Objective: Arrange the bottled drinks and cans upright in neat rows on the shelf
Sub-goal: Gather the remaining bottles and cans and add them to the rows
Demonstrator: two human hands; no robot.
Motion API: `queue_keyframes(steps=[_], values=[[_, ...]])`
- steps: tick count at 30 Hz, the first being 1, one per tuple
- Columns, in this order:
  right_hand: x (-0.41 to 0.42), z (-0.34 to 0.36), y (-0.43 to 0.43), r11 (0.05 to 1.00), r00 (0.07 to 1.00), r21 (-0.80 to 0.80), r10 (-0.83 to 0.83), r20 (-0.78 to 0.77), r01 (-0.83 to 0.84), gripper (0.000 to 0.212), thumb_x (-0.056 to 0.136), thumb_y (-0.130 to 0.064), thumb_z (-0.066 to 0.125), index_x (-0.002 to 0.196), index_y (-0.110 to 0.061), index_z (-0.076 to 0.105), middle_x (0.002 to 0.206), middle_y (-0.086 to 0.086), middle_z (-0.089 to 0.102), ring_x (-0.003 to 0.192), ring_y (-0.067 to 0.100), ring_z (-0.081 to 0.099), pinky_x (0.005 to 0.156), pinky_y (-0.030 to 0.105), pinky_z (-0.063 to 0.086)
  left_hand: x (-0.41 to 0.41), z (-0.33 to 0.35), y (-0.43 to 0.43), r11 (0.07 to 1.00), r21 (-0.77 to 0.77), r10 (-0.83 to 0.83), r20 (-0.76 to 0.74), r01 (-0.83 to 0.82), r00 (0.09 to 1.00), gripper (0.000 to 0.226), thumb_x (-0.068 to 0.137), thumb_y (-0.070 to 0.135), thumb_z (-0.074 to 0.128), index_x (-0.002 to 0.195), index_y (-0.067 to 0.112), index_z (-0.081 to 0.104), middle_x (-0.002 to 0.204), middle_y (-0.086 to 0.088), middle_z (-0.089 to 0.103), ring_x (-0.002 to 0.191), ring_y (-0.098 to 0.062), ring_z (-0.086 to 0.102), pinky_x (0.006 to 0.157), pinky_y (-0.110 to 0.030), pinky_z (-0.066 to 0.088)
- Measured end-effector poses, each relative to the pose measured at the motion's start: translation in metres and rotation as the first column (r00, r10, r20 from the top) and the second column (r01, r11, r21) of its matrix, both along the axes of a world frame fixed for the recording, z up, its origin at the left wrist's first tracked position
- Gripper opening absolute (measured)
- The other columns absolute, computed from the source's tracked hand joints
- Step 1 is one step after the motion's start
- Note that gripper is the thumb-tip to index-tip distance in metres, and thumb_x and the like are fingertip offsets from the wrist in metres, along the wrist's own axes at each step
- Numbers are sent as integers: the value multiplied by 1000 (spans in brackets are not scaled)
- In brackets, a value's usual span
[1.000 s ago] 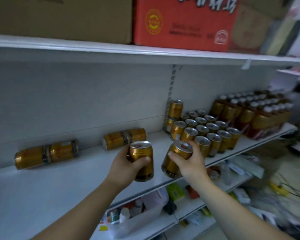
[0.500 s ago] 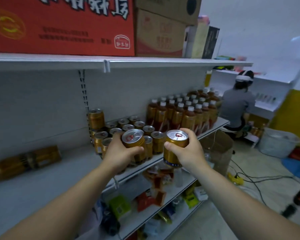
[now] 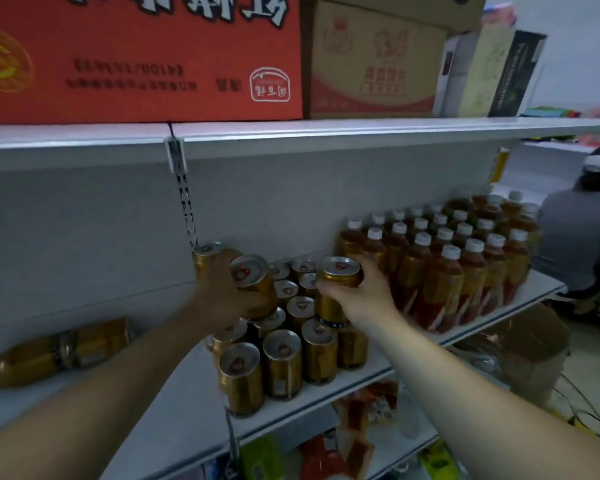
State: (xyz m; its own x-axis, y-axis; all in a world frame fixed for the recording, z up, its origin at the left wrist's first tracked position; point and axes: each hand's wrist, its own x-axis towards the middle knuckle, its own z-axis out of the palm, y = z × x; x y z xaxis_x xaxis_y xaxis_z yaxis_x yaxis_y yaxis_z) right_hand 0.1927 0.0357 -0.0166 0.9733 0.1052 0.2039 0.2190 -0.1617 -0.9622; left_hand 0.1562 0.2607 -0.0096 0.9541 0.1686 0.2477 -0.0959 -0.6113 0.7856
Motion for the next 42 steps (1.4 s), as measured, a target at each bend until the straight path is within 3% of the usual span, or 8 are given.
queue_keyframes(steps=[6, 11, 18, 21, 25, 31, 37, 42], values=[[83, 0, 42, 989, 992, -82, 124, 16, -122, 44, 71, -18, 83, 104, -26, 55, 99, -7, 62, 92, 7, 61, 76, 23, 49, 69, 20, 30, 920, 369, 119, 53, -130, 991, 63, 46, 57, 67, 97, 22, 59, 93, 0, 63, 87, -22, 61, 72, -34, 49], [132, -9, 78, 968, 972, -97, 230, -44, -233, 50, 75, -16, 81, 113, -24, 50, 89, -18, 53, 79, 3, 56, 80, 28, 50, 94, 7, 39, 747, 610, 360, -37, -264, 932, 73, 69, 56, 69, 132, 30, 44, 135, 1, 49, 132, -27, 32, 108, -51, 20], [172, -34, 106, 919, 935, -178, 353, -27, -352, 59, 74, -36, 78, 124, -32, 47, 124, -2, 57, 107, 15, 59, 91, 42, 53, 112, -5, 33, 596, 755, 450, -32, -273, 892, 57, 87, 45, 55, 139, 35, 36, 144, 3, 32, 136, -25, 23, 105, -45, 27], [178, -41, 111, 873, 922, -340, 385, 44, -349, 71, 78, -38, 75, 138, -26, 38, 138, 1, 37, 119, 19, 48, 100, 43, 46, 110, -11, 39, 549, 789, 458, -10, -274, 889, 66, 82, 55, 59, 140, 36, 33, 144, 4, 31, 136, -24, 23, 104, -44, 27], [186, -39, 107, 815, 894, -462, 437, 95, -349, 79, 78, -43, 74, 142, -21, 33, 140, 3, 39, 126, 24, 46, 100, 45, 44, 109, -10, 36, 494, 840, 453, -30, -223, 891, 85, 73, 69, 58, 144, 31, 29, 147, 1, 29, 136, -25, 23, 105, -46, 25], [193, -18, 106, 679, 872, -651, 487, 54, -339, 89, 75, -51, 75, 141, -10, 32, 142, 10, 41, 127, 30, 46, 98, 41, 43, 101, 7, 20, 617, 739, 539, -145, -271, 830, 83, 82, 59, 56, 149, 31, 17, 156, -1, 18, 145, -23, 14, 112, -64, 3], [172, 9, 103, 489, 744, -870, 605, 284, -66, 91, 82, -64, 57, 147, -12, 20, 150, 14, 25, 135, 34, 28, 103, 46, 36, 36, -4, 1, 722, 550, 585, -160, -420, 795, 83, 82, 51, 62, 149, 33, 16, 158, 2, 12, 144, -26, 17, 113, -55, 21], [117, 31, 142, 396, 646, -903, 736, 204, -166, 83, 87, -63, 50, 150, -18, 20, 153, 10, 22, 137, 32, 26, 109, 45, 30, -42, -20, 16, 746, 459, 631, -258, -482, 731, 81, 85, 47, 62, 150, 27, 19, 159, -1, 13, 144, -26, 17, 116, -41, 21]])
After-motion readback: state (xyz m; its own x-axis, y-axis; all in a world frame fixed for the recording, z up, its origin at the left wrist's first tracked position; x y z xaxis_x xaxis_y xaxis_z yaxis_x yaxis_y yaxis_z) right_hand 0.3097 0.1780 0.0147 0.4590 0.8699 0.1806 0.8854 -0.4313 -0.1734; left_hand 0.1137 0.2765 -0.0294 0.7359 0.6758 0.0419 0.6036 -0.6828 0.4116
